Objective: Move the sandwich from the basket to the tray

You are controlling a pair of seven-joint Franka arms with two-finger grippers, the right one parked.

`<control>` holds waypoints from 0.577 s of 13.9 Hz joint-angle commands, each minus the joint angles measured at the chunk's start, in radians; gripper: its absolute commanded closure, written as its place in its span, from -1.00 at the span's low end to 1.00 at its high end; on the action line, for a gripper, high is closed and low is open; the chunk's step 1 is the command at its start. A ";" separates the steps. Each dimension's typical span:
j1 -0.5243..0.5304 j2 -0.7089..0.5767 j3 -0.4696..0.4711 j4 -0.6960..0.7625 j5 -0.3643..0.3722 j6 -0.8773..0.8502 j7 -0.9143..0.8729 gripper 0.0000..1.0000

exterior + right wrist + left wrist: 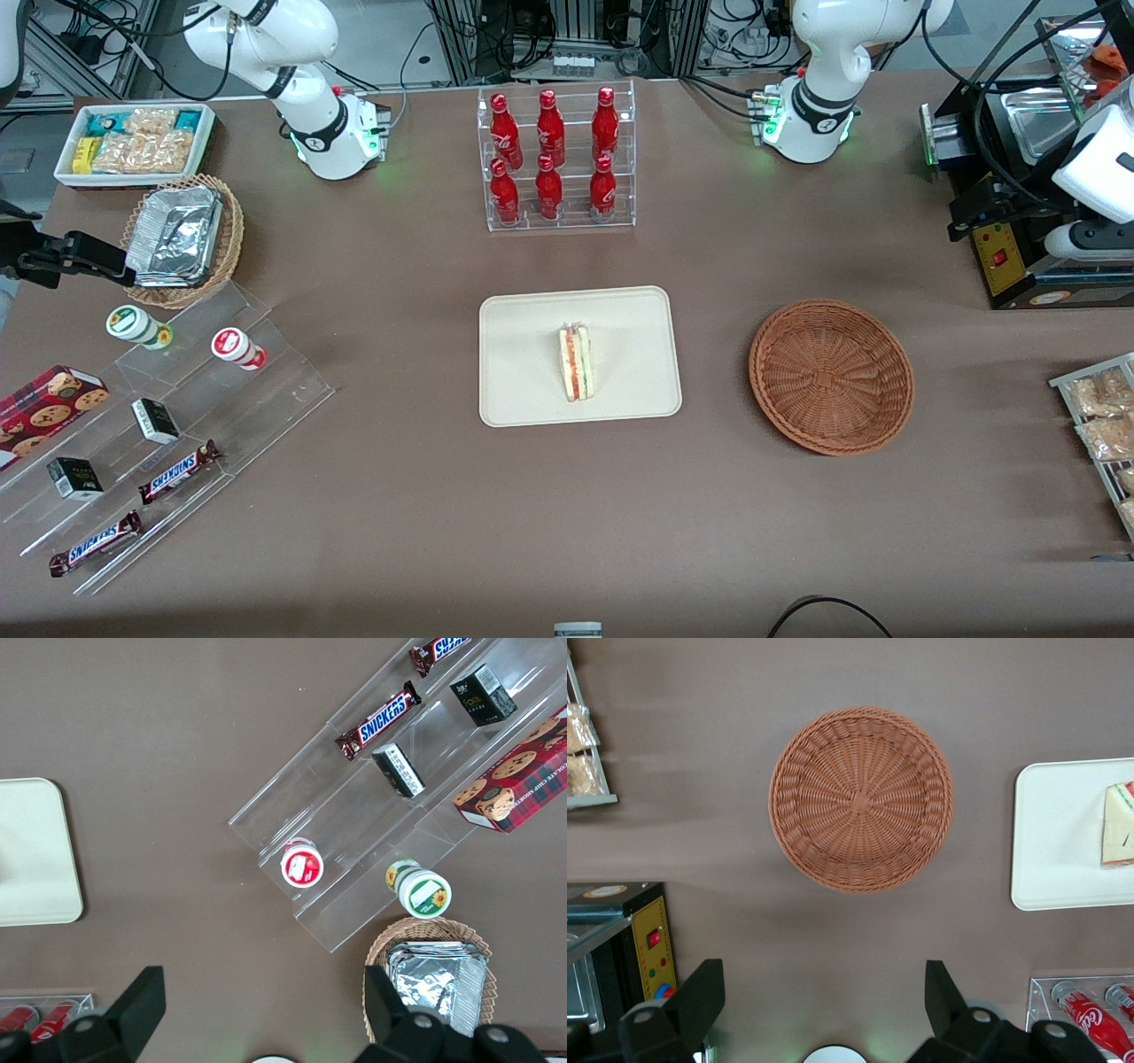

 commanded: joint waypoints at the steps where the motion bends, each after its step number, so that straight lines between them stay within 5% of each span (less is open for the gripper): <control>1: -0.005 0.042 0.001 0.051 -0.012 0.001 0.005 -0.99; 8: -0.026 0.050 0.001 0.052 -0.012 0.004 -0.035 -0.99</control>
